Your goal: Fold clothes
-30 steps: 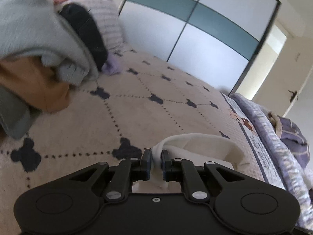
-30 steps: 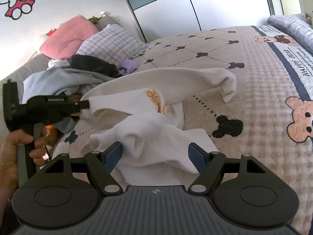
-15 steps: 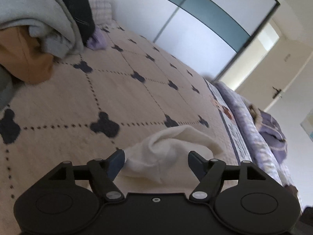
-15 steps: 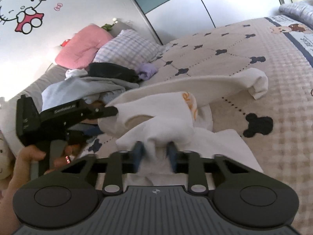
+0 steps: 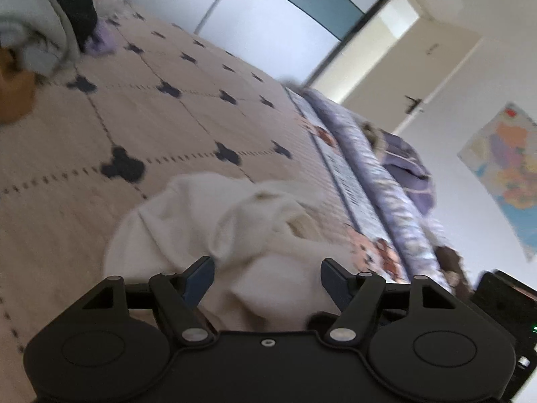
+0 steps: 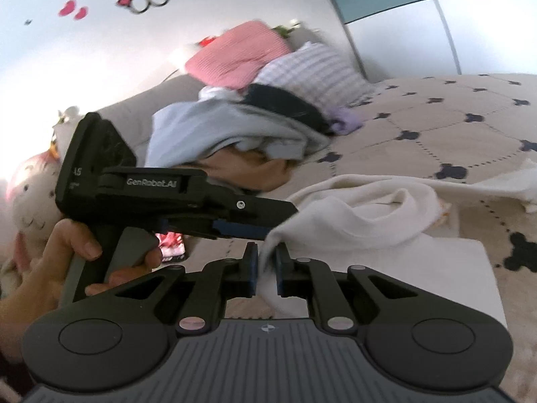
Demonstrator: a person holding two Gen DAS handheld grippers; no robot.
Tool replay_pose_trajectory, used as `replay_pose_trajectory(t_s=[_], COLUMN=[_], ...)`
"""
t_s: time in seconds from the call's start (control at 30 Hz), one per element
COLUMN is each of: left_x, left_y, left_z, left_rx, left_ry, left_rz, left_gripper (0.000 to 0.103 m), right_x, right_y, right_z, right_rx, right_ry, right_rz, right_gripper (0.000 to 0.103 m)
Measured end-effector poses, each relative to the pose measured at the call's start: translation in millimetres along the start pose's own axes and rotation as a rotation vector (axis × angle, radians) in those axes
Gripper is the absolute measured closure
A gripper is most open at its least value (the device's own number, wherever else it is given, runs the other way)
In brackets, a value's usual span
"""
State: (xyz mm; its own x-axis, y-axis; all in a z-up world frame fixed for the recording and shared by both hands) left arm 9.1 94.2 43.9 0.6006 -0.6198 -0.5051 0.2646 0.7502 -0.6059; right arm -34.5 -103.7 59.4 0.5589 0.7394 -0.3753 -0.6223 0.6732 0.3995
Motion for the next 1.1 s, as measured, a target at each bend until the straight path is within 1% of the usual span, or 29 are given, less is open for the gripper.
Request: replay_pose_trajectory(t_s=[0.13, 0.2, 0.23, 0.3, 0.33, 0.37, 0.4, 0.43, 0.47, 0.5, 0.57, 0.63, 0.77, 0.87, 0.93, 1.1], left_x=[4.3, 7.4, 9.1, 12.4, 14.4, 16.3, 18.2, 20.0, 20.2, 20.0, 19.2, 19.2, 21.9, 24.1, 25.0, 28.1], left_y=[7.8, 6.5, 5.2, 2.5, 2.2, 3.3, 4.7, 6.0, 6.4, 6.4, 5.2, 3.8, -2.9, -14.3, -20.4, -30.4], left_z=[-6.2, -7.5, -8.2, -9.7, -9.9, -10.3, -10.9, -11.5, -12.2, -12.8, -14.8, -18.6, -31.9, -44.0, -52.4, -76.5], left_rx=[-0.054, -0.053, -0.046, -0.031, -0.027, -0.032, -0.039, -0.046, -0.040, -0.031, -0.002, 0.022, 0.074, 0.143, 0.173, 0.230], left_ry=[0.026, 0.035, 0.036, 0.037, 0.039, 0.041, 0.043, 0.045, 0.044, 0.043, 0.044, 0.046, 0.054, 0.051, 0.051, 0.087], left_rz=[-0.030, -0.039, -0.036, -0.026, -0.016, -0.003, 0.010, 0.023, 0.034, 0.045, 0.057, 0.062, 0.055, 0.032, 0.007, -0.038], left_gripper=[0.042, 0.044, 0.049, 0.073, 0.098, 0.098, 0.098, 0.098, 0.098, 0.098, 0.098, 0.099, 0.099, 0.099, 0.099, 0.100], right_x=[7.5, 9.7, 10.6, 12.9, 13.9, 14.0, 13.5, 13.0, 11.3, 8.3, 1.0, -10.5, -29.0, -28.2, -19.2, 10.7], right_y=[7.7, 11.9, 14.2, 18.7, 20.8, 21.5, 21.3, 21.1, 20.1, 18.6, 15.5, 11.8, 2.1, -2.0, -0.8, 8.3], right_z=[-5.7, -8.4, -10.3, -14.4, -16.6, -17.7, -18.0, -18.2, -17.9, -16.8, -13.4, -9.2, 4.2, 12.5, 14.7, 10.6], right_rx=[-0.043, -0.051, -0.053, -0.067, -0.078, -0.085, -0.091, -0.096, -0.100, -0.104, -0.121, -0.140, -0.142, -0.133, -0.148, -0.229], right_ry=[0.048, 0.058, 0.062, 0.075, 0.083, 0.094, 0.108, 0.122, 0.134, 0.139, 0.139, 0.115, 0.052, 0.023, 0.032, 0.094], right_rz=[0.001, 0.014, 0.022, 0.026, 0.023, 0.019, 0.014, 0.010, 0.008, 0.005, -0.007, -0.036, -0.085, -0.105, -0.109, -0.132], right_gripper=[0.089, 0.089, 0.089, 0.089, 0.089, 0.089, 0.086, 0.080, 0.078, 0.073, 0.062, 0.045, 0.044, 0.044, 0.044, 0.045])
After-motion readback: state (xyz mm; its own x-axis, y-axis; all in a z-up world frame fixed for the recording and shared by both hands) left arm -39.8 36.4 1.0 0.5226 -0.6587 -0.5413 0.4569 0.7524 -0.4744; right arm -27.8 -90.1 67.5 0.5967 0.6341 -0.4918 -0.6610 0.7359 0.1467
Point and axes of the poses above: each gripper's, at about its wrist camera, not at the fingertips, and x roughly the way its jaws point, y to its left, z to its top, the point moved 4 cm from there along x, roughly the way its jaws point, and after that the axes turned 3 degrees about -y, right-handed, at the moved point
